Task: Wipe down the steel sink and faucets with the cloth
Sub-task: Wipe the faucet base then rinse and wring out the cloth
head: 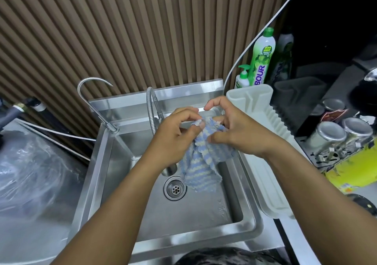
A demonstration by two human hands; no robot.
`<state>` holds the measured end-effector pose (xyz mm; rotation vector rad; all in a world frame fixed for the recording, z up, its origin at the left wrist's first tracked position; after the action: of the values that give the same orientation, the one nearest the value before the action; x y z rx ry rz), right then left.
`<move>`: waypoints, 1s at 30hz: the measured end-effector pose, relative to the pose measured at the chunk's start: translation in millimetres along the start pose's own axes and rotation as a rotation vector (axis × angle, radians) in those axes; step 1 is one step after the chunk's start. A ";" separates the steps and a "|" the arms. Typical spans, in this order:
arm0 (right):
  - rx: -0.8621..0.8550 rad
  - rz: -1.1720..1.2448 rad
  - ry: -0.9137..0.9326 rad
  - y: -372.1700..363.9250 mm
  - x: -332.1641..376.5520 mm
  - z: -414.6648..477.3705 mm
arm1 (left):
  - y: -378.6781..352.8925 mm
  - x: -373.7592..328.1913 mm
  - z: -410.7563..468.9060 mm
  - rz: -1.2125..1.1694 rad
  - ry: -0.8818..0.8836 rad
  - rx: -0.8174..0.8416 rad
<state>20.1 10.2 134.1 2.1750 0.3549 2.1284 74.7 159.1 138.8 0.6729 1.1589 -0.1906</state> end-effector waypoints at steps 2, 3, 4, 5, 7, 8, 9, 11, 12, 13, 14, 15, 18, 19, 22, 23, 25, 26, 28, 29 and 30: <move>-0.007 -0.075 0.010 3.3 1.8 2.2 | 1.1 2.6 -2.2 -0.044 0.036 0.022; -0.021 -0.101 0.014 6.3 2.3 2.3 | 2.1 2.9 -3.0 -0.045 0.043 0.026; -0.046 -0.124 0.020 10.0 2.7 2.6 | 3.4 3.0 -3.4 -0.035 0.040 0.019; -0.080 -0.152 0.023 13.8 3.1 2.8 | 5.2 2.7 -3.1 -0.020 0.032 0.002; -0.198 -0.245 0.013 24.0 -1.8 4.0 | 8.6 1.0 -1.3 0.009 0.006 -0.041; -0.267 -0.292 0.001 29.8 -6.8 4.7 | 10.1 -1.2 0.4 0.018 -0.016 -0.057; -0.325 -0.318 -0.020 34.9 -13.3 5.3 | 11.7 -3.7 2.3 0.016 -0.038 -0.073; -0.407 -0.303 -0.076 41.6 -25.2 6.2 | 16.9 -10.0 7.1 -0.051 -0.049 -0.108; -0.439 -0.263 -0.110 43.6 -31.5 6.3 | 20.1 -13.5 9.5 -0.099 -0.037 -0.132; -0.464 -0.216 -0.149 44.2 -36.6 6.2 | 23.5 -17.8 12.3 -0.135 -0.027 -0.158; -0.481 -0.189 -0.187 44.0 -41.9 6.4 | 26.8 -23.1 15.1 -0.149 -0.027 -0.184; -0.481 -0.204 -0.224 43.2 -46.6 6.8 | 29.8 -29.0 18.4 -0.143 -0.044 -0.204; -0.425 -0.300 -0.282 34.9 -44.9 5.1 | 35.2 -47.2 28.1 -0.095 -0.125 -0.198; -0.407 -0.265 -0.260 30.3 -36.9 3.3 | 34.9 -52.2 30.8 -0.076 -0.145 -0.175; -0.312 0.043 -0.005 11.2 10.8 3.3 | 26.4 -61.1 36.4 0.020 -0.191 -0.047; -0.282 0.084 0.085 6.4 27.7 3.5 | 23.4 -61.3 37.0 0.049 -0.197 -0.009; -0.273 0.071 0.179 3.6 50.9 6.1 | 21.7 -58.3 38.3 0.035 -0.188 0.031; -0.275 0.070 0.192 4.2 58.4 8.2 | 23.4 -56.4 38.9 0.006 -0.177 0.035; -0.261 0.098 0.198 7.6 61.7 13.4 | 28.1 -49.4 39.4 -0.053 -0.131 0.032; -0.248 0.085 0.193 8.3 61.7 15.2 | 29.8 -45.3 38.7 -0.080 -0.107 0.037; -0.242 0.051 0.186 8.3 61.0 16.6 | 30.6 -40.7 37.5 -0.115 -0.085 0.054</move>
<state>38.1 17.3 194.9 1.8811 0.0484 2.2717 101.8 153.6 195.7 0.6403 1.1149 -0.3453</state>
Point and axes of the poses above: each hand's wrist, its own z-axis towards the middle knuckle, its own y-axis out of the back of the hand, x = y × z, the point moved 5 cm from there along z, towards the middle knuckle, and after that the axes turned 2 degrees about -z, right-handed, at the moved point
